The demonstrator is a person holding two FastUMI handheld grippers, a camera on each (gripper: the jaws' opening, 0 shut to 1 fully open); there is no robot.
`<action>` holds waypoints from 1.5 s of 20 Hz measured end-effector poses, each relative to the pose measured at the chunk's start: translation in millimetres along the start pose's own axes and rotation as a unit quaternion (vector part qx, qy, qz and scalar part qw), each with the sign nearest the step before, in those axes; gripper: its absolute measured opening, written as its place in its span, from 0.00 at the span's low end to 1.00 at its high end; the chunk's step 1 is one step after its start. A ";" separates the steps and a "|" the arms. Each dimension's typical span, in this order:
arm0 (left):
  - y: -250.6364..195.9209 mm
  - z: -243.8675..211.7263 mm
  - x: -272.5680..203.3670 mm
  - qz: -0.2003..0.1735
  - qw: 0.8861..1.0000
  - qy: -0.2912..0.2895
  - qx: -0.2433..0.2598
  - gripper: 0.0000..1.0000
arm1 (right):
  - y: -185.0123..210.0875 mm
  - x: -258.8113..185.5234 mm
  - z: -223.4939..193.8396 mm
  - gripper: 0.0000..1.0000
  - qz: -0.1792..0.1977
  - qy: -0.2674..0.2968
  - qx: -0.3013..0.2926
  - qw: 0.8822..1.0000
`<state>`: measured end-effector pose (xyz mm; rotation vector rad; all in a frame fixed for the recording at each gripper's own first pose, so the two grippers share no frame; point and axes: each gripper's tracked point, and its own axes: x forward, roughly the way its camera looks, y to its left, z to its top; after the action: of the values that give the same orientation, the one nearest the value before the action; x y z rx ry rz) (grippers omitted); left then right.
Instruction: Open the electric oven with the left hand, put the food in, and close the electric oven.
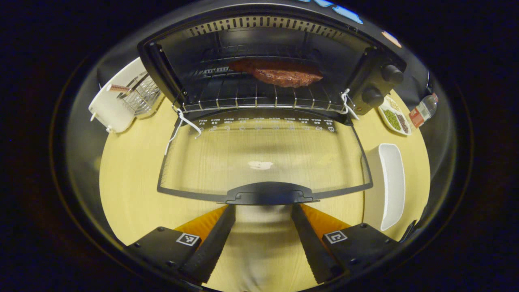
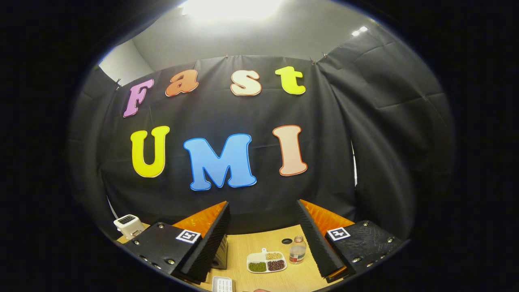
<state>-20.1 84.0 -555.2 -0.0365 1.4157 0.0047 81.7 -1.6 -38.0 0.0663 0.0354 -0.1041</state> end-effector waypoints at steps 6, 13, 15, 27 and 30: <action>0.8 1.2 2.0 -0.006 1.000 0.007 0.008 0.96 | 8.5 -0.7 -0.4 0.98 0.007 0.000 -0.006 1.000; 0.9 4.2 -15.6 -0.012 1.000 -0.018 0.012 0.97 | 15.1 -3.0 -2.7 0.98 0.013 0.002 -0.011 1.000; 0.8 6.0 -23.0 -0.013 0.999 -0.026 0.016 0.96 | 16.4 -3.5 -3.3 0.98 0.015 0.004 -0.008 1.000; 1.4 21.5 -60.8 -0.016 0.996 -0.090 0.023 0.99 | 18.9 -9.6 4.3 0.98 0.024 -0.009 0.004 1.000; 0.8 29.2 -65.4 -0.011 0.995 -0.099 0.027 0.96 | 13.4 -11.3 2.4 0.98 0.020 -0.005 0.010 1.000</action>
<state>-1.4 86.8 -486.1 -0.0059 1.2174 -0.0469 71.9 12.7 -34.3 0.0862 0.0229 -0.0640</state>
